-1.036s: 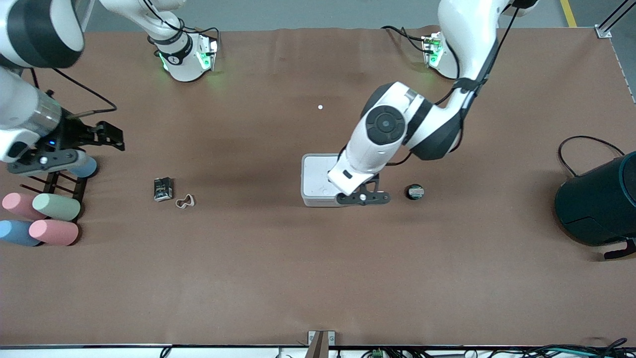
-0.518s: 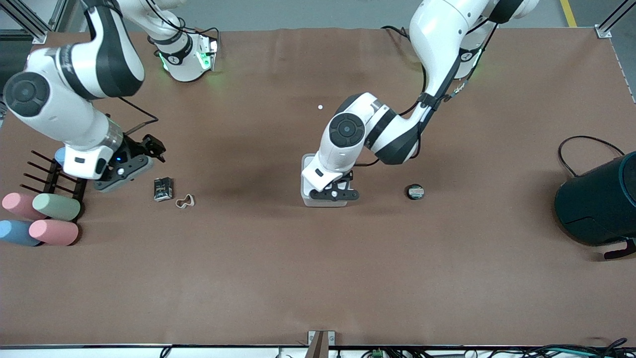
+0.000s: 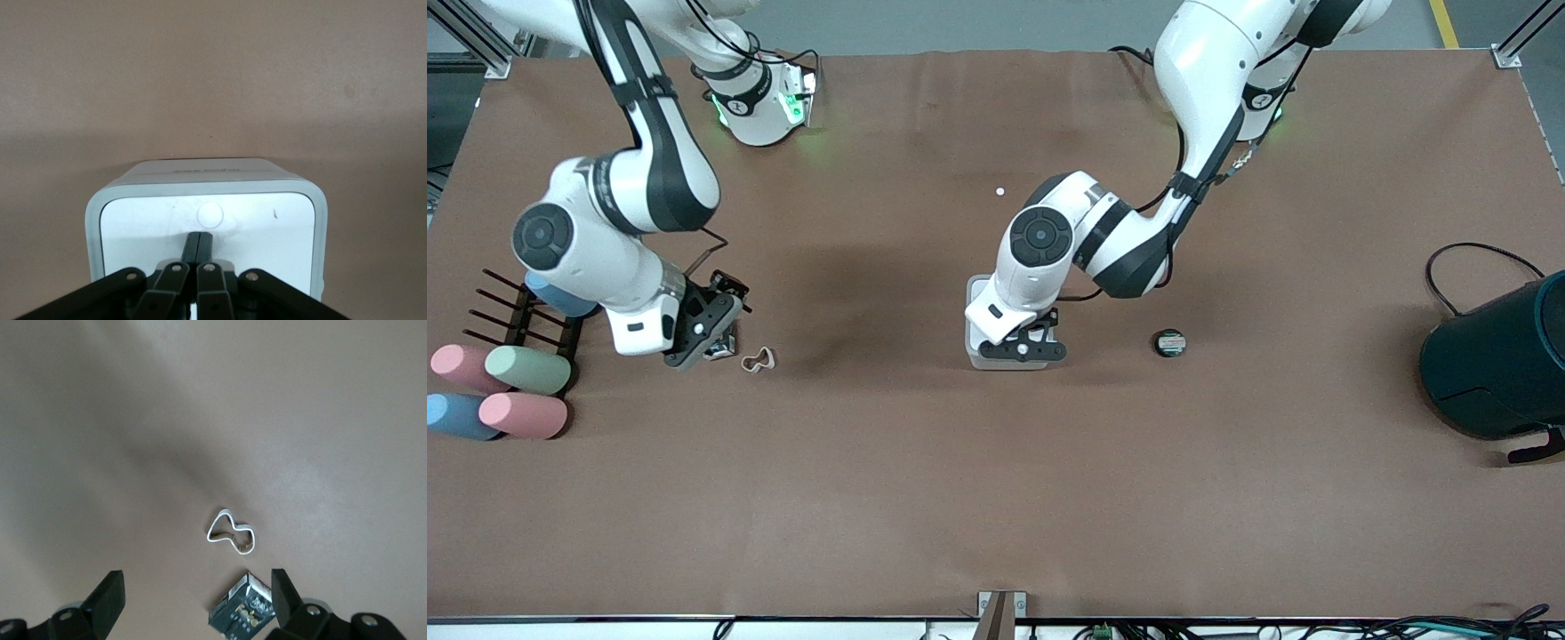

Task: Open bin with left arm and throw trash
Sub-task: 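Open the white bin lid with the left gripper while the right gripper grasps the band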

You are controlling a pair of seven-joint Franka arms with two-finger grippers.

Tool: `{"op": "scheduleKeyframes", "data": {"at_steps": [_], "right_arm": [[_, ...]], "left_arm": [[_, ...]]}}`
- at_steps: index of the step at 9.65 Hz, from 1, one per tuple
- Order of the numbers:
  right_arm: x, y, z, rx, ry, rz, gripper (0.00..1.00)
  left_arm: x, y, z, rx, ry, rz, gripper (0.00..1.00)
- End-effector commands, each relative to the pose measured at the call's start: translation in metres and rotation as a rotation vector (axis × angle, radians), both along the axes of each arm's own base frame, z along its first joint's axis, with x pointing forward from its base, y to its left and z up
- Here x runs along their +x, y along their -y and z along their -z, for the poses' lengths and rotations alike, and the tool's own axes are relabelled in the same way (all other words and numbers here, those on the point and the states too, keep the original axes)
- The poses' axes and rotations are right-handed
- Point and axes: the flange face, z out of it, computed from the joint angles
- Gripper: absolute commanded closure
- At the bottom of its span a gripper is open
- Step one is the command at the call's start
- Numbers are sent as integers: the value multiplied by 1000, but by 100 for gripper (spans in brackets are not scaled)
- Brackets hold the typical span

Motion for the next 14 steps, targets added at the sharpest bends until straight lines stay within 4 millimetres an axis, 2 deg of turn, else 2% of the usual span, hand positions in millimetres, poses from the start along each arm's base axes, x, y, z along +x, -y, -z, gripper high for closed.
{"op": "scheduleKeyframes", "data": {"at_steps": [1,2,3,4,5,6,7,8,9,10,11,12,13,14], "right_arm": [[4,0,33,10,6,-53,3],[8,-8,50,5,24,-62,3],[9,-9,58,2,32,-61,3],[11,-10,76,-3,17,-65,5],[13,-9,93,-8,8,-62,5],[13,-10,97,-9,4,-65,5],[12,-9,101,-10,-1,-63,6],[11,-10,109,-12,-7,-64,7],[10,-15,116,-13,-13,-71,10],[11,-20,121,-14,7,-77,11],[11,-23,128,-17,12,-82,12],[11,-21,132,-18,9,-80,15],[9,-20,139,-20,-3,-77,19],[8,-17,144,-21,-11,-73,22]], "left_arm": [[6,5,17,3,29,-7,100],[4,5,26,10,20,-5,100],[3,7,25,10,22,-1,100],[6,4,13,5,30,-7,100],[8,-1,-23,-2,48,-6,100],[10,-14,-49,22,26,-13,100],[20,-34,-83,29,22,-38,100],[22,-52,-106,52,3,-34,100],[31,-77,-130,64,-2,-37,93],[40,-107,-156,67,12,-48,67],[47,-149,-165,96,-23,8,54],[57,-177,-160,103,-37,12,42],[63,-194,-148,117,-50,3,31],[65,-207,-125,153,-50,8,25]]}}
